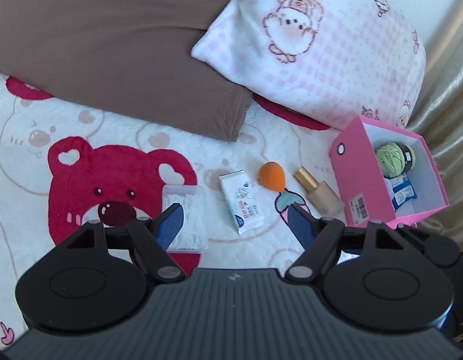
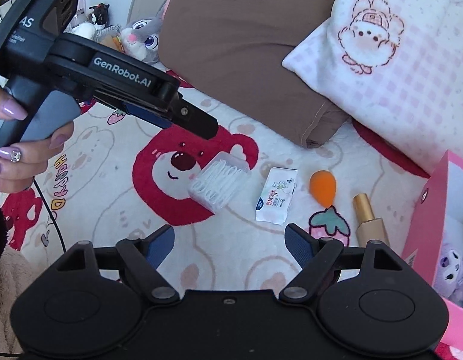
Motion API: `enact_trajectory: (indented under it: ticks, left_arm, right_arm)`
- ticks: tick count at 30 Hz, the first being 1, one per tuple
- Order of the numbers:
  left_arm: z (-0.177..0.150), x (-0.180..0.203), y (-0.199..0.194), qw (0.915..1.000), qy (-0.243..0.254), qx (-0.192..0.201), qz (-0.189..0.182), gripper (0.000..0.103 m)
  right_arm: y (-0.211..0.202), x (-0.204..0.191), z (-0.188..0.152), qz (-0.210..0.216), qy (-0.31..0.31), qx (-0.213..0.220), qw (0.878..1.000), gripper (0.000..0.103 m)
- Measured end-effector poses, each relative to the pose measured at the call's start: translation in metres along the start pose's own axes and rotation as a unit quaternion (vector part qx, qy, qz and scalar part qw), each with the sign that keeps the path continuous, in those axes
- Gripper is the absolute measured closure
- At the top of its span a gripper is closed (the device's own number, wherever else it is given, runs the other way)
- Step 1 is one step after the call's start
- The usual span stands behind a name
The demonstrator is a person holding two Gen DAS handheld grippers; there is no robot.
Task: Organize objects
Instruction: 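Move the left tool toward the clear plastic box of floss picks, then close the left gripper around the clear plastic floss box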
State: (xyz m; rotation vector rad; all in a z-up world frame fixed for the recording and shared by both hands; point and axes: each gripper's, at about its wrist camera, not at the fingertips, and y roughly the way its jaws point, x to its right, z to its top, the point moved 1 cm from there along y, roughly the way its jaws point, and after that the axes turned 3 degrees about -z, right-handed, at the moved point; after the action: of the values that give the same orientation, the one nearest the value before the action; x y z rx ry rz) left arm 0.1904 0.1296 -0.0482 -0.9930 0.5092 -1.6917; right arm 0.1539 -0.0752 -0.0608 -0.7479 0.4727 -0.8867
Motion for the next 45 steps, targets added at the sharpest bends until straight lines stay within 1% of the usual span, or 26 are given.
enact_trajectory:
  ticks: [5,9,11,13,15,18,19,20,21,23,26,27,28,30,31,32,34,35,36,38,40,41,42,43,44,45]
  left_arm:
    - [-0.010,-0.026,0.022,0.9999,-0.009,-0.011,-0.001,0.028]
    - [-0.024,-0.048,0.043,0.9991,-0.035,-0.019,-0.014,0.029]
    - [-0.032,-0.056,0.053,0.9987,-0.046,-0.021,-0.003,0.029]
    - [-0.038,-0.062,0.061,0.9987,-0.045,-0.019,0.012,0.029]
    - [-0.042,-0.070,0.069,0.9981,-0.059,-0.019,0.005,0.029]
    - [-0.049,-0.082,0.076,0.9961,-0.088,0.003,0.011,0.033]
    - [-0.052,-0.086,0.079,0.9956,-0.093,0.001,0.012,0.036]
    - [-0.053,-0.088,0.083,0.9952,-0.098,-0.005,0.010,0.042]
    - [-0.055,-0.091,0.086,0.9947,-0.102,-0.006,0.007,0.044]
    - [-0.057,-0.092,0.091,0.9948,-0.101,-0.002,0.007,0.047]
    - [-0.056,-0.091,0.090,0.9950,-0.091,0.036,0.020,0.049]
    - [-0.054,-0.092,0.090,0.9952,-0.089,0.035,0.019,0.049]
    - [-0.054,-0.092,0.092,0.9953,-0.090,0.031,0.015,0.049]
    - [-0.055,-0.092,0.093,0.9950,-0.097,0.021,-0.006,0.057]
    - [-0.056,-0.092,0.093,0.9937,-0.108,0.012,-0.026,0.065]
    - [-0.057,-0.091,0.091,0.9929,-0.115,0.005,-0.030,0.067]
    - [-0.060,-0.085,0.089,0.9926,-0.116,-0.027,-0.024,0.069]
    - [-0.063,-0.080,0.087,0.9927,-0.114,-0.034,-0.023,0.069]
    - [-0.067,-0.077,0.086,0.9920,-0.116,-0.042,-0.027,0.069]
    - [-0.077,-0.072,0.086,0.9875,-0.139,-0.063,-0.041,0.069]
    - [-0.084,-0.065,0.084,0.9833,-0.150,-0.081,-0.063,0.070]
    - [-0.087,-0.062,0.084,0.9791,-0.161,-0.094,-0.081,0.070]
    - [-0.091,-0.058,0.086,0.9742,-0.171,-0.110,-0.098,0.070]
    - [-0.095,-0.054,0.089,0.9707,-0.176,-0.123,-0.108,0.070]
    - [-0.098,-0.048,0.091,0.9700,-0.174,-0.129,-0.111,0.069]
    - [-0.100,-0.042,0.093,0.9716,-0.166,-0.131,-0.106,0.069]
  right_arm:
    - [0.027,-0.005,-0.006,-0.002,0.017,0.010,1.000,0.019]
    - [0.050,-0.012,-0.006,-0.004,0.026,0.005,1.000,0.019]
    - [0.062,-0.017,-0.006,0.000,0.025,0.002,1.000,0.019]
    - [0.074,-0.022,-0.007,0.001,0.019,0.004,1.000,0.019]
    - [0.085,-0.026,-0.007,0.004,0.019,0.007,1.000,0.019]
    - [0.100,-0.031,-0.007,0.010,0.022,0.018,1.000,0.020]
    - [0.104,-0.033,-0.007,0.007,0.021,0.024,0.999,0.020]
    - [0.110,-0.035,-0.006,0.001,0.016,0.027,0.999,0.020]
    - [0.116,-0.037,-0.004,-0.005,0.010,0.026,1.000,0.021]
    - [0.131,-0.038,0.001,-0.011,0.001,0.021,1.000,0.024]
    - [0.149,-0.038,0.005,-0.013,0.000,0.010,1.000,0.031]
    - [0.154,-0.037,0.005,-0.013,0.006,0.006,1.000,0.034]
    - [0.157,-0.037,0.005,-0.015,0.011,0.001,1.000,0.039]
    - [0.158,-0.037,0.004,-0.015,0.015,0.000,1.000,0.047]
    - [0.157,-0.037,0.003,-0.013,0.019,0.004,1.000,0.048]
    - [0.155,-0.037,0.002,-0.015,0.028,0.006,0.999,0.048]
    - [0.151,-0.036,-0.001,-0.015,0.033,-0.001,0.999,0.048]
    - [0.148,-0.036,-0.003,-0.009,0.031,-0.007,0.999,0.048]
    - [0.143,-0.039,-0.006,-0.011,0.023,-0.014,1.000,0.048]
    - [0.133,-0.041,-0.013,-0.015,0.010,-0.037,0.999,0.048]
    - [0.118,-0.038,-0.021,-0.010,0.019,-0.044,0.999,0.043]
    - [0.111,-0.036,-0.024,-0.006,0.028,-0.049,0.998,0.039]
    - [0.104,-0.033,-0.028,-0.004,0.040,-0.053,0.998,0.029]
    - [0.098,-0.031,-0.030,-0.008,0.047,-0.054,0.997,0.025]
    - [0.093,-0.030,-0.034,-0.016,0.049,-0.052,0.997,0.025]
    - [0.091,-0.029,-0.037,-0.021,0.050,-0.053,0.997,0.025]
